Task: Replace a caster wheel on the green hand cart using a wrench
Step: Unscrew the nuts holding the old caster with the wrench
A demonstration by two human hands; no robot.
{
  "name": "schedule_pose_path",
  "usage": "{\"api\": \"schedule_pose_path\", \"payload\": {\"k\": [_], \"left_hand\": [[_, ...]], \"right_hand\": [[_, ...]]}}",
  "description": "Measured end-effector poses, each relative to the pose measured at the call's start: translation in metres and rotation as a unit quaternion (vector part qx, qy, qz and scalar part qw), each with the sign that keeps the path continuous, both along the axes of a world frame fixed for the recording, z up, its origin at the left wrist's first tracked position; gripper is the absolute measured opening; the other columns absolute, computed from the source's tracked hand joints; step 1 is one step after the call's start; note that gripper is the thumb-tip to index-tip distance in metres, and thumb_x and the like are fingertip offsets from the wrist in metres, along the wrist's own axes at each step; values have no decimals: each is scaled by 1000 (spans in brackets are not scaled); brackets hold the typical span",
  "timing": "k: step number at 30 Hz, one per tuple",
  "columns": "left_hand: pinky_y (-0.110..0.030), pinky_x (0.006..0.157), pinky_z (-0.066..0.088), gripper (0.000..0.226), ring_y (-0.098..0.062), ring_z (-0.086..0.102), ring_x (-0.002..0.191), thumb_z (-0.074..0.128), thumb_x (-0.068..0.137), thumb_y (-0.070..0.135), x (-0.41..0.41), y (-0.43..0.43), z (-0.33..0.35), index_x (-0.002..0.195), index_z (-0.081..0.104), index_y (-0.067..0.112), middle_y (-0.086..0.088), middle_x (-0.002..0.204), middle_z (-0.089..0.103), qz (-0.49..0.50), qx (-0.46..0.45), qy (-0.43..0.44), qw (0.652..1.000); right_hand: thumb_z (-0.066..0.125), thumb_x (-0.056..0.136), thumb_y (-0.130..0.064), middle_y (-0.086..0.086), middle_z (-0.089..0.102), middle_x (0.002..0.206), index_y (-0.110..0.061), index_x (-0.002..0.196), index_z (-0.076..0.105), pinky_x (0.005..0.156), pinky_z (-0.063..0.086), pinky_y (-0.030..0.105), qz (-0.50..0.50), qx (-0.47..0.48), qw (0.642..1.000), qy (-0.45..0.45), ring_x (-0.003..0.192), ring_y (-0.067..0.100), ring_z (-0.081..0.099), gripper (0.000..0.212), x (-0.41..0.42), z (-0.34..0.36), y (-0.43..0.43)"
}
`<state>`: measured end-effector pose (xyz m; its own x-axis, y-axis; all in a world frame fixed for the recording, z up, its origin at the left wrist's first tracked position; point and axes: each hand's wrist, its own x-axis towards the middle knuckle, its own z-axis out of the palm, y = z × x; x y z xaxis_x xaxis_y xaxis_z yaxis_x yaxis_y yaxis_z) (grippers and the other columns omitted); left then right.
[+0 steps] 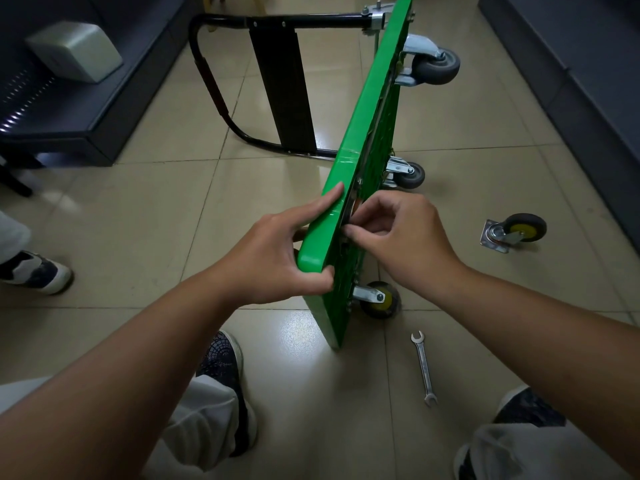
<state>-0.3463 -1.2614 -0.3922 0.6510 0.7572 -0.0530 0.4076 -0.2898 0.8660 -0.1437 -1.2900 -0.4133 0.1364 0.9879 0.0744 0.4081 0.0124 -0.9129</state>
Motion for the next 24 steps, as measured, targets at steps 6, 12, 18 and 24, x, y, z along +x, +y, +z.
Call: {"api": "schedule_pose_path", "payload": {"k": [6, 12, 18, 24], "left_hand": [[-29, 84, 62, 101, -9, 64, 117, 80, 79, 6, -1, 0, 1, 157, 29, 43, 19, 149, 46, -1, 1, 1, 1000], [-29, 84, 62, 101, -9, 62, 119, 80, 79, 7, -1, 1, 0, 157, 28, 44, 18, 153, 44, -3, -1, 1, 1000], [-29, 83, 62, 101, -9, 65, 115, 80, 79, 6, -1, 0, 0, 157, 29, 44, 20, 149, 47, -2, 3, 2, 1000], [-28, 82, 62, 101, -6, 63, 116, 80, 79, 6, -1, 0, 1, 157, 28, 44, 21, 151, 43, -2, 4, 6, 1000]], "right_hand": [[83, 79, -15, -6, 74, 78, -20, 84, 72, 72, 62, 40, -12, -10, 1000, -4, 70, 7, 72, 14, -2, -1, -3], [82, 81, -15, -7, 74, 78, -19, 91, 74, 74, 62, 37, -7, -9, 1000, -10, 70, 6, 71, 13, -2, 1, -2], [83, 78, -12, -6, 73, 78, -19, 88, 71, 74, 62, 39, 13, -14, 1000, -16, 70, 7, 72, 17, -3, -5, -5], [82, 79, -11, -3, 72, 78, -17, 89, 70, 73, 62, 36, 22, 2, 1000, -20, 70, 10, 71, 17, -2, -10, -5]]}}
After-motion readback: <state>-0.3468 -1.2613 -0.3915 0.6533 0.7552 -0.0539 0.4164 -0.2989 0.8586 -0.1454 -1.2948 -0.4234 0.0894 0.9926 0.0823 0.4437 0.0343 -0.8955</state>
